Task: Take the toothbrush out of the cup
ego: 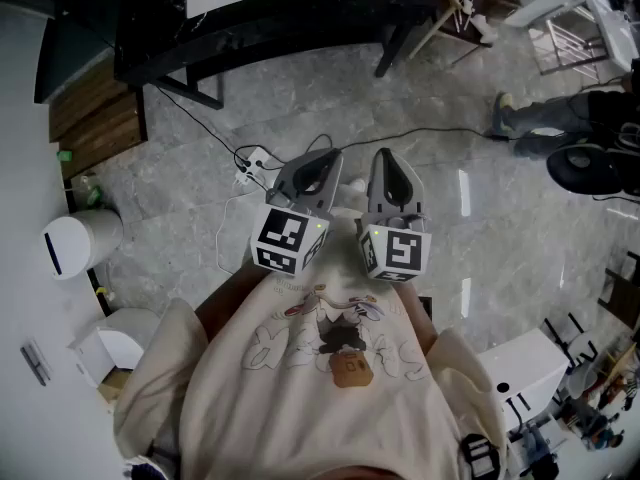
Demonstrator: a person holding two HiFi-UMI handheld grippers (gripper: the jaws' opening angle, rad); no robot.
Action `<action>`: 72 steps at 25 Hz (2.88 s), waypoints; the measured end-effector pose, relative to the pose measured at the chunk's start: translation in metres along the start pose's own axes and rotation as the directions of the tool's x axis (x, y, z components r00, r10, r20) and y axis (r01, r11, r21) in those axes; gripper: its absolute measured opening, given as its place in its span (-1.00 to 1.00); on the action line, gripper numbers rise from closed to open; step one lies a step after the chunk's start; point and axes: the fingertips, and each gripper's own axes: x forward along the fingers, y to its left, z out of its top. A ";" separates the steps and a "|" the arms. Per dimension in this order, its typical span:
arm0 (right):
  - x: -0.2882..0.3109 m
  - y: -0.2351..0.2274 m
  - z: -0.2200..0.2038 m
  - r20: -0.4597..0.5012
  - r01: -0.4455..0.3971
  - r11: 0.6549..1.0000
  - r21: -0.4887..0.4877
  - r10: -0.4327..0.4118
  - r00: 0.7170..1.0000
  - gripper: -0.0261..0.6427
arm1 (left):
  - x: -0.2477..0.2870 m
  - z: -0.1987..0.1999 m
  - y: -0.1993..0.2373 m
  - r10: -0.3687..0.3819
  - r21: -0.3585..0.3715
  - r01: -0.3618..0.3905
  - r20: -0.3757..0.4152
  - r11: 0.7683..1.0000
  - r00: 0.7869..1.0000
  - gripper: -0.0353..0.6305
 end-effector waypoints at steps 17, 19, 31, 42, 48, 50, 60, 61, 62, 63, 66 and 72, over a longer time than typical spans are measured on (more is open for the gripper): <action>0.008 -0.031 0.010 0.031 -0.022 0.999 0.030 0.021 0.999 -0.86 | 0.030 0.013 -0.010 0.034 0.017 -0.034 -0.001 0.999 0.999 -0.87; 0.008 -0.039 0.011 0.034 -0.026 0.999 0.043 0.024 0.999 -0.86 | 0.036 0.017 -0.015 0.034 0.023 -0.034 0.005 0.999 0.999 -0.87; 0.001 -0.086 0.008 0.029 -0.051 0.998 0.039 0.050 0.998 -0.86 | 0.067 0.020 -0.038 0.070 0.007 -0.070 0.016 0.998 0.997 -0.87; 0.001 -0.102 0.003 0.015 -0.096 0.995 0.034 0.095 0.995 -0.86 | 0.083 0.020 -0.054 0.090 -0.002 -0.090 0.017 0.996 0.996 -0.87; 0.031 -0.111 0.008 0.017 -0.125 0.992 0.019 0.124 0.992 -0.86 | 0.112 0.032 -0.035 0.083 -0.013 -0.083 0.027 0.997 0.996 -0.87; 0.050 -0.115 0.012 0.013 -0.143 0.990 -0.002 0.143 0.990 -0.86 | 0.129 0.042 -0.024 0.077 -0.012 -0.077 0.036 0.997 0.996 -0.87; 0.185 -0.138 0.040 -0.033 -0.129 0.992 0.011 0.130 0.991 -0.86 | 0.230 0.102 0.056 0.038 -0.005 -0.038 0.011 0.999 0.999 -0.87; 0.201 -0.140 0.043 -0.037 -0.122 0.992 0.023 0.123 0.992 -0.86 | 0.238 0.108 0.069 0.038 -0.006 -0.038 0.004 0.999 0.999 -0.87; 0.216 -0.141 0.046 -0.040 -0.115 0.993 0.032 0.116 0.992 -0.86 | 0.246 0.116 0.082 0.038 -0.007 -0.038 -0.001 0.999 0.999 -0.87; 0.232 -0.142 0.050 -0.042 -0.109 0.993 0.038 0.110 0.993 -0.86 | 0.254 0.125 0.094 0.035 -0.006 -0.035 -0.003 0.999 0.999 -0.87; 0.275 -0.142 0.066 -0.052 -0.090 0.995 0.047 0.093 0.994 -0.86 | 0.277 0.150 0.125 0.021 -0.010 -0.022 -0.010 1.000 1.000 -0.87; 0.350 -0.145 0.083 -0.081 -0.044 0.997 0.057 0.049 0.996 -0.86 | 0.316 0.188 0.184 -0.014 -0.015 0.014 -0.021 1.000 1.000 -0.87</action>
